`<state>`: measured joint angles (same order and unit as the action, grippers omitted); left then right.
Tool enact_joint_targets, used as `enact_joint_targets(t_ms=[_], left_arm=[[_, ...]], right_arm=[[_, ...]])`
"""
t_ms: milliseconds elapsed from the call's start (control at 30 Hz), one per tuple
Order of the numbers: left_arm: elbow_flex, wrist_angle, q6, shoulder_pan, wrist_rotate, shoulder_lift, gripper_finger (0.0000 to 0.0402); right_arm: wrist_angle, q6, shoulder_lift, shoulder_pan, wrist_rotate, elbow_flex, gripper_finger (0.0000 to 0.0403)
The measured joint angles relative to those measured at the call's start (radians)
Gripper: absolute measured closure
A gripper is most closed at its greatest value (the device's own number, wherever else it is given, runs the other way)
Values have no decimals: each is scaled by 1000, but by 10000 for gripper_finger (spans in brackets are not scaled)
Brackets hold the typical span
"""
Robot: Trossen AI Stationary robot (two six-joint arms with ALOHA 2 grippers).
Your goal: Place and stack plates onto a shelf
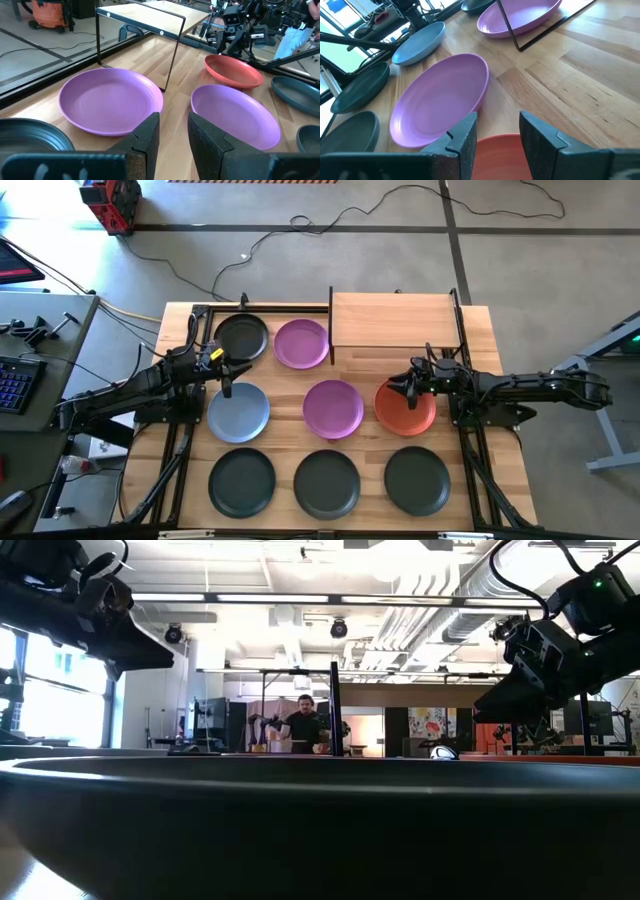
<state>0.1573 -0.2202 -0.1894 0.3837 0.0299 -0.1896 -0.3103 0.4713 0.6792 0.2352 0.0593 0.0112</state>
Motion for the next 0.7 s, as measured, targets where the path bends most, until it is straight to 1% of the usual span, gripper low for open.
enact_joint_targets(t_ms=[133, 267, 367, 433, 600, 700], left_arm=[[0, 6, 0, 0, 0, 0, 312], [0, 4, -4, 0, -12, 0, 312], [0, 2, -20, 0, -35, 0, 312], [0, 1, -58, 0, -52, 0, 312], [0, 1, -168, 0, -94, 0, 312], [0, 1, -173, 0, -98, 0, 312]], right_arm=[[-1, 29, 0, 0, 0, 0, 272], [-6, 145, 0, 0, 0, 0, 272], [-27, 283, 0, 0, -2, 0, 272], [-32, 348, 0, 0, -15, 0, 272], [-26, 372, 0, 0, -38, 0, 272], [-27, 375, 0, 0, -67, 0, 272]])
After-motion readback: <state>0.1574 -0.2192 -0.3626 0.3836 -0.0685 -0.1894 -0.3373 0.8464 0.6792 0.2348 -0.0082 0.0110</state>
